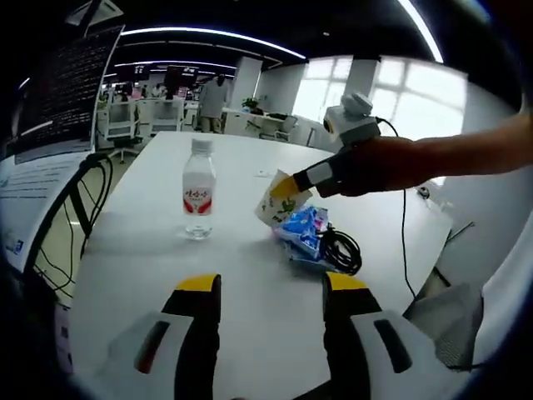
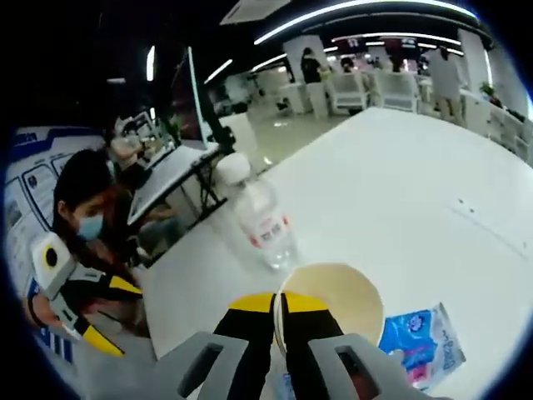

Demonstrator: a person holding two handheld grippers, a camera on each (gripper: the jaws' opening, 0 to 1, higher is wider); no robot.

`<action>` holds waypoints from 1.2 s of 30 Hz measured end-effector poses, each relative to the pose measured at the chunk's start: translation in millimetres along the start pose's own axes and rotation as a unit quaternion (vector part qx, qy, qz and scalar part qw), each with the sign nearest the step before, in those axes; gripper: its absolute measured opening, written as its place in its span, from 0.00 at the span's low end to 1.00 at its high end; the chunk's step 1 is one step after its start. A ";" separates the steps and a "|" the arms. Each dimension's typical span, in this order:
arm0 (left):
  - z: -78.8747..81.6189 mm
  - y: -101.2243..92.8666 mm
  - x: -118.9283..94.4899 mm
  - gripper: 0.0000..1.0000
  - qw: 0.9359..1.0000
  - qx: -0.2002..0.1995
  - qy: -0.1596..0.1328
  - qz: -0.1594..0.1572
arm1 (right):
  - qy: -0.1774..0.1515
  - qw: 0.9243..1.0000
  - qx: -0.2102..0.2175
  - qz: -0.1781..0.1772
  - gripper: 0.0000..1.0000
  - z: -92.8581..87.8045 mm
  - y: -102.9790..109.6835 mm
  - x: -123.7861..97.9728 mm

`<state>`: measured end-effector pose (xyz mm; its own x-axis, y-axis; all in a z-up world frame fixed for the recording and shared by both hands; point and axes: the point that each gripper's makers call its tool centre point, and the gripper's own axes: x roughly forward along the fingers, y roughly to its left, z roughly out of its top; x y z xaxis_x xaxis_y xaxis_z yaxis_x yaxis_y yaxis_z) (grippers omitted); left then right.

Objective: Arrange the tabletop items into an orderly group along one side of the table until the central work area is clear of visible clutter.

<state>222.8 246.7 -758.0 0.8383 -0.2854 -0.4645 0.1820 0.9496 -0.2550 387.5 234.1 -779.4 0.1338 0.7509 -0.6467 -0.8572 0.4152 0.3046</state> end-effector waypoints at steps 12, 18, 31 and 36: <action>-0.3 -4.9 3.6 0.48 1.000 -0.004 -0.001 -0.006 | 0.062 0.996 -0.067 0.001 0.00 -6.0 -3.8 35.9; -5.3 -1.0 4.3 0.48 1.000 -0.005 0.004 -0.005 | 0.104 0.985 -0.137 0.003 0.00 -5.3 -0.8 47.0; -3.1 1.8 2.3 0.47 1.000 -0.010 0.003 -0.001 | 0.165 0.946 -0.278 0.017 0.00 -15.3 9.2 79.1; -5.6 3.6 1.6 0.47 1.000 -0.013 0.005 0.001 | 0.174 0.928 -0.327 0.023 0.00 -23.6 10.6 87.4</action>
<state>221.9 248.9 -764.4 0.8338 -0.2850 -0.4729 0.1673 0.9466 -0.2755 378.4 292.1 -849.2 0.0176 0.5016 -0.8649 -0.9918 -0.1005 -0.0785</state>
